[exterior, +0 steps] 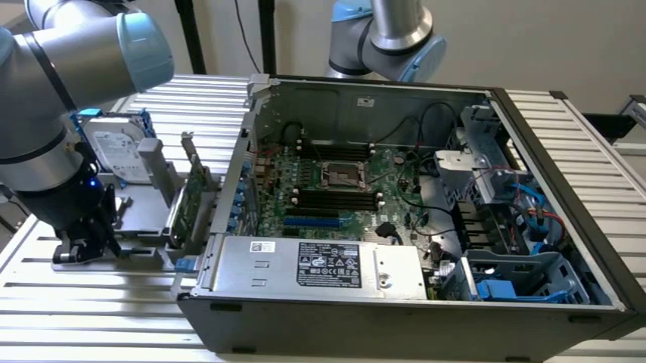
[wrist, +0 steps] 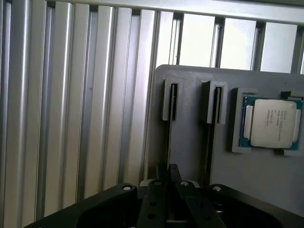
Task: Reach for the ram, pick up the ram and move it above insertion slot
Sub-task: 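Pick up the ram and move it above insertion slot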
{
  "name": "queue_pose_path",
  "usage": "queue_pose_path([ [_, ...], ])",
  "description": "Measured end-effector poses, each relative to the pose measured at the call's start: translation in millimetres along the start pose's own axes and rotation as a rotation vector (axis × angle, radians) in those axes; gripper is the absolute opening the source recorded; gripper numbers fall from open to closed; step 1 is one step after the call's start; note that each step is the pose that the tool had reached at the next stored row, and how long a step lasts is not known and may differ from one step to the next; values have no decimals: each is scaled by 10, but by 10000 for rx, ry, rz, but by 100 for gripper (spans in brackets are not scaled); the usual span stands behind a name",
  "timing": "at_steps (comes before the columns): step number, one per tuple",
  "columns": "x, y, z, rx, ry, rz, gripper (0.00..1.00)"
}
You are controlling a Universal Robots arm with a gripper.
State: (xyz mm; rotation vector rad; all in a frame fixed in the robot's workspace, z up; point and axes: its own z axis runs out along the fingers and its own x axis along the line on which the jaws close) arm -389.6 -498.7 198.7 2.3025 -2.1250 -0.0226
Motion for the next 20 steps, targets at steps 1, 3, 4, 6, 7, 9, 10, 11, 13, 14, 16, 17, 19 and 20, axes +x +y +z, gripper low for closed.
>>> queue_pose_path([
  [1,0,-1,0,0,-3,26,13],
  [3,0,-3,0,-1,-7,82,13],
  [4,0,-4,0,-1,-9,111,13],
  [6,0,-5,0,0,-15,179,13],
  [7,0,-5,0,0,-19,222,13],
  [9,0,-6,1,2,-26,308,13],
  [10,0,-6,1,2,-29,347,13],
  [11,0,-7,0,0,-30,378,13],
  [13,1,-7,0,-2,-31,412,13],
  [14,0,-8,-1,-3,-33,419,13],
  [16,0,-11,-1,-7,-35,428,13],
  [17,1,-12,-4,-11,-36,430,13],
  [19,1,-15,-17,-23,-40,432,13],
  [20,1,-15,-27,-32,-40,433,13],
])
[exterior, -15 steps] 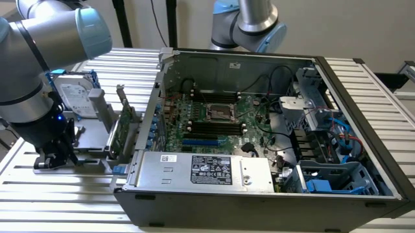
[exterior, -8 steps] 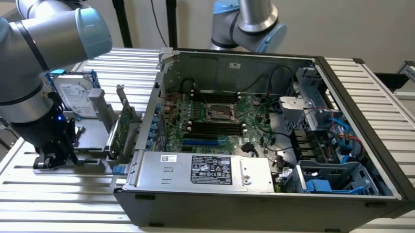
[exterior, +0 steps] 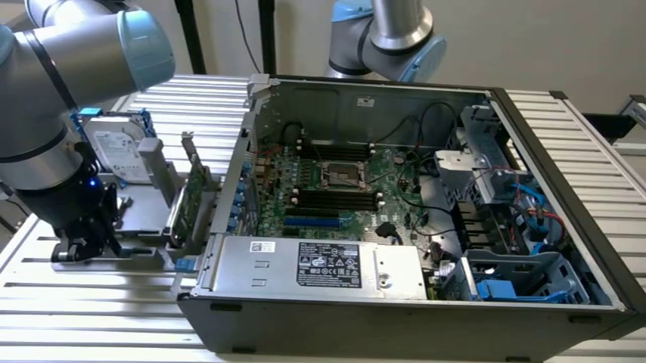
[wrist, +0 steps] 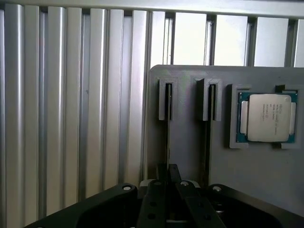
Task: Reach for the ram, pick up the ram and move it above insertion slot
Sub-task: 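Pick up the ram and move it above insertion slot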
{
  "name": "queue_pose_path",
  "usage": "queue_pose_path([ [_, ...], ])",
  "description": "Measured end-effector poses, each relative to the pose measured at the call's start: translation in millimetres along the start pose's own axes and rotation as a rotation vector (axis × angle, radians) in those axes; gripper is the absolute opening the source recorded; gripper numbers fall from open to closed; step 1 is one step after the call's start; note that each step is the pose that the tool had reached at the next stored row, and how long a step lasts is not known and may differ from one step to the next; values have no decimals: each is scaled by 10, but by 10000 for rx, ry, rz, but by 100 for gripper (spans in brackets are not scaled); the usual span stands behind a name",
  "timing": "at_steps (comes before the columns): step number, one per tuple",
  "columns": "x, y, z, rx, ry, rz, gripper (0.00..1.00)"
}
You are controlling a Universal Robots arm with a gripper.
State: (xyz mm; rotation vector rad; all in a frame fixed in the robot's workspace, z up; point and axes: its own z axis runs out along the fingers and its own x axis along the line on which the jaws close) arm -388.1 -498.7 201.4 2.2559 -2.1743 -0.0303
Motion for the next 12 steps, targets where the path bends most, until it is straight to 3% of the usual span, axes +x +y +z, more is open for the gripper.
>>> queue_pose_path([
  [6,-1,-1,-124,-32,-2,2,13],
  [12,-3,1,-375,-38,-2,3,13],
])
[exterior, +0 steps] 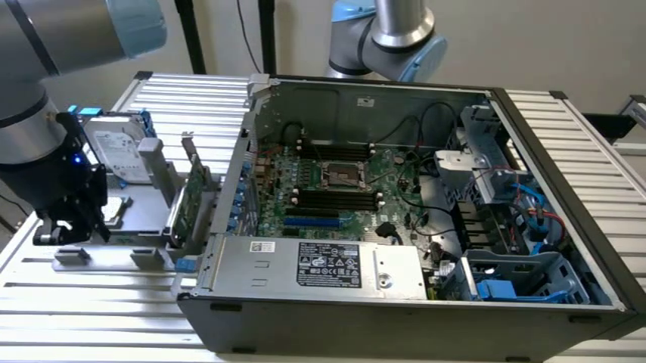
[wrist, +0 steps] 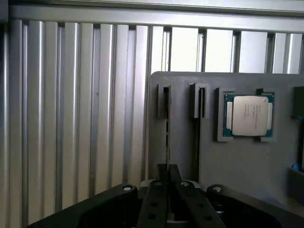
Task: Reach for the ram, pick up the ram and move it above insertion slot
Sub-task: 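Pick up the ram and move it above insertion slot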
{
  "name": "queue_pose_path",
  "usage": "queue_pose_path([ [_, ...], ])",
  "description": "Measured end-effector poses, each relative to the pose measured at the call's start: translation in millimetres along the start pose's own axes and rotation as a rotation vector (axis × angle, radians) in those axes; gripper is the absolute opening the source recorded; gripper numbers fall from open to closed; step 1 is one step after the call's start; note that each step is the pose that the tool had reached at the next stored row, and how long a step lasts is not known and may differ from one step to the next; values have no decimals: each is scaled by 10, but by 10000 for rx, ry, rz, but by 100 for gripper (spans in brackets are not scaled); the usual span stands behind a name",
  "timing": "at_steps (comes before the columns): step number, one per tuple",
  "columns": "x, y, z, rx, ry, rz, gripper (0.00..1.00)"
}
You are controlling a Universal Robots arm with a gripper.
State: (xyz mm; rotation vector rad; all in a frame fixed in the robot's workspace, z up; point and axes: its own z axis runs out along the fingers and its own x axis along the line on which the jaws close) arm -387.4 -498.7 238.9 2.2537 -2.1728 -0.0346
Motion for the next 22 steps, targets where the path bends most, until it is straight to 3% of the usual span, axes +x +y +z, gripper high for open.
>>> queue_pose_path([
  [10,-54,-22,-455,-4,0,-1,13],
  [22,-139,-196,-1006,-6,1,-26,13],
])
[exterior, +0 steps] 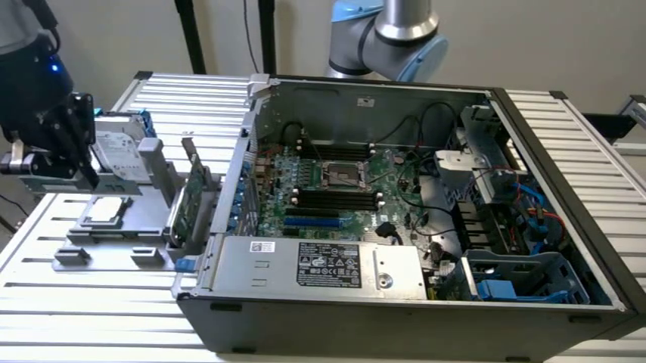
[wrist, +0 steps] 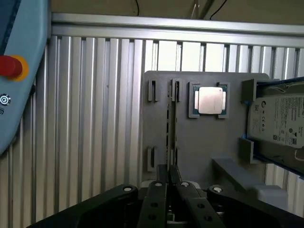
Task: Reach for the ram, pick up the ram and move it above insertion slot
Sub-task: 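Pick up the ram and move it above insertion slot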
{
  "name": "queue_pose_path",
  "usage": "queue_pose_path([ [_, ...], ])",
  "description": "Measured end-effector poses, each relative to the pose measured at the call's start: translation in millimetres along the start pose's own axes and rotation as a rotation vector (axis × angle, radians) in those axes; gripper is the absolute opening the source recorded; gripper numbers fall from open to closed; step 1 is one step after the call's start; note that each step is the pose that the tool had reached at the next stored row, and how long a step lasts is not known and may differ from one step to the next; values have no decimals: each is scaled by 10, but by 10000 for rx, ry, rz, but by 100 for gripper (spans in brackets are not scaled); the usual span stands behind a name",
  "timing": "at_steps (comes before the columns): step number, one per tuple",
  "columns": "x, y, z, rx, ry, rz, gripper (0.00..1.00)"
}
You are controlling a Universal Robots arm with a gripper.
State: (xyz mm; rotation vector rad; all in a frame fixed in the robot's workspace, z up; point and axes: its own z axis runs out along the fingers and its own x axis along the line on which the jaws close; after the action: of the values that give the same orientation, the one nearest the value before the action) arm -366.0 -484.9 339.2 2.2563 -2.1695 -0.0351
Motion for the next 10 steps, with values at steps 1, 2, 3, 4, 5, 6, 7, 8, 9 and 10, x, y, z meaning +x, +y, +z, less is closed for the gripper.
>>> queue_pose_path([
  [1,-2,-23,-45,0,0,-2,13],
  [2,-3,-50,-89,-1,-1,-3,13],
  [3,-4,-78,-123,-4,-4,-5,13],
  [4,-5,-107,-156,-7,-7,-5,13],
  [5,-5,-136,-187,-9,-12,-6,13],
  [6,-6,-167,-218,-12,-18,-7,13],
  [7,-6,-196,-242,-15,-24,-9,13],
  [8,-6,-227,-268,-19,-30,-10,13],
  [9,-6,-261,-293,-21,-39,-10,13],
  [10,-7,-292,-312,-22,-48,-10,13],
])
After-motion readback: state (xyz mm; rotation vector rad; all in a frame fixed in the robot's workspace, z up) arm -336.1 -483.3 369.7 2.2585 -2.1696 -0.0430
